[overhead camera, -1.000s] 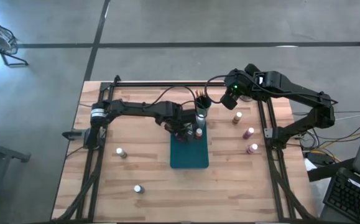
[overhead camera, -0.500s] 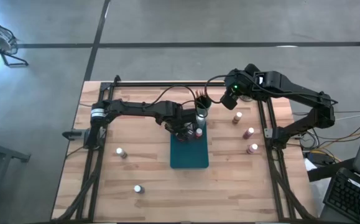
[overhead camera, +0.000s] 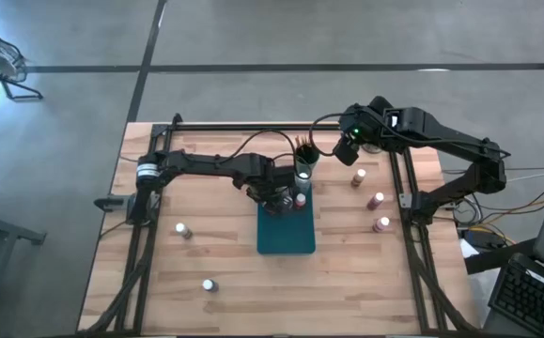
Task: Pick & Place Paint Supplies
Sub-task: Put the small orange paint bottle into the blue bin
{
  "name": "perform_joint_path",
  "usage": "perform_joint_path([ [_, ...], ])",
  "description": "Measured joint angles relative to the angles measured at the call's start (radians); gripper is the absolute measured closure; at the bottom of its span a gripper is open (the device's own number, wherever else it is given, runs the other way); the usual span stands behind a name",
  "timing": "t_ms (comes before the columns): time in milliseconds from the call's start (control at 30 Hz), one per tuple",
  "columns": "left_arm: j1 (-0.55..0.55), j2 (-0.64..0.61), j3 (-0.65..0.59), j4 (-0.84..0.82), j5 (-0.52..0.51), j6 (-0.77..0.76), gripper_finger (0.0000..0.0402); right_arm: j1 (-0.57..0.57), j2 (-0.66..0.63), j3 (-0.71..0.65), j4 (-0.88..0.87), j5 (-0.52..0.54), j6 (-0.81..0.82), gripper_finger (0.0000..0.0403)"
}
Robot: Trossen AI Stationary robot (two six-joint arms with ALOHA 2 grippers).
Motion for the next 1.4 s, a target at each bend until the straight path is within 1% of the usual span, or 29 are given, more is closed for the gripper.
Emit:
perform_joint_path([
  [333,0.000,0.000,0.000,0.012,-0.002,0.007,0.0254,0.000,0.000,0.000,0.000,0.000,0.000,0.0087],
  [700,0.000,0.000,0.000,0.014,-0.002,0.007,0.0180,0.000,0.000,0.000,0.000,0.000,0.000,0.0063],
  [800,0.000,0.000,0.000,0.014,-0.002,0.004,0.0172,0.000,0.000,0.000,0.000,0.000,0.000,0.0054],
  [967,0.000,0.000,-0.001,0.016,-0.002,0.002,0.0170,0.000,0.000,0.000,0.000,0.000,0.000,0.0045],
  [1133,0.000,0.000,-0.001,0.018,-0.001,0.002,0.0170,0.000,0.000,0.000,0.000,0.000,0.000,0.0047],
  [1400,0.000,0.000,-0.001,0.020,0.019,0.000,0.0170,0.000,0.000,0.000,0.000,0.000,0.000,0.0068],
])
